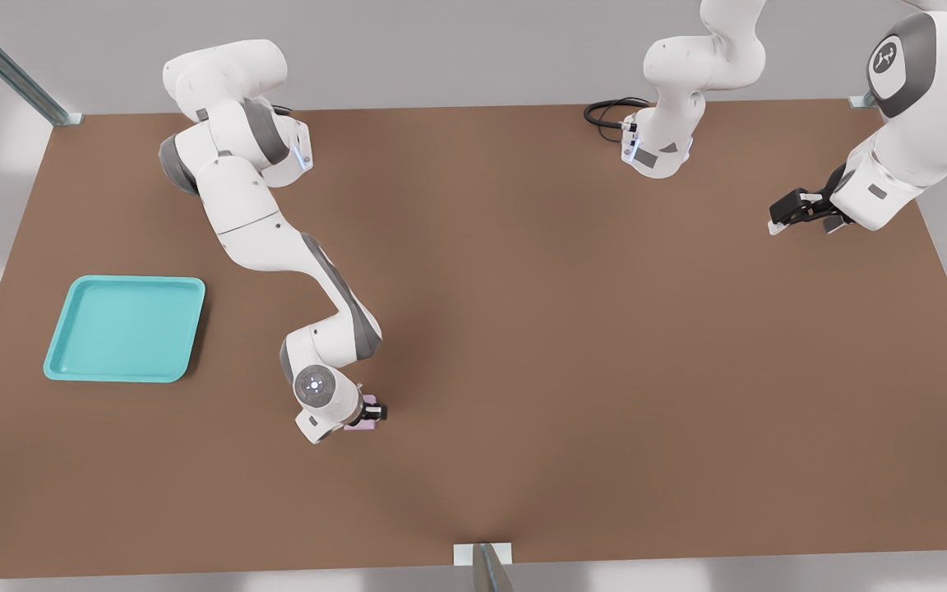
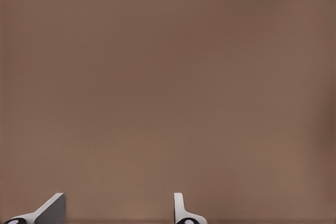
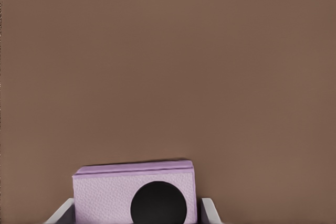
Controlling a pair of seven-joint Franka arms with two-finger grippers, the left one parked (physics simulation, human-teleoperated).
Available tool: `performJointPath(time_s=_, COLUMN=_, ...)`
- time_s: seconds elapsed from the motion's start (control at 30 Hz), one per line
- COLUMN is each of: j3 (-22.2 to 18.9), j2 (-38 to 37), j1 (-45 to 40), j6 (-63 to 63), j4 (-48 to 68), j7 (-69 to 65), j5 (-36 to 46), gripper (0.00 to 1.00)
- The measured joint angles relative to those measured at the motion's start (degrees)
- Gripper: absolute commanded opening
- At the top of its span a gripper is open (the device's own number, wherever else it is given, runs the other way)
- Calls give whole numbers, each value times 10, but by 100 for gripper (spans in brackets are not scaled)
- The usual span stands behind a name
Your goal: Keep left arm still and place phone on the tray with right arm
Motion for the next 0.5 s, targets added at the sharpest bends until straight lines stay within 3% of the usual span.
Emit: performJointPath(time_s=0.5, j3=0, j2=3, j1=-1, j6=7, j4=-1, j7=1, j5=0, gripper=83)
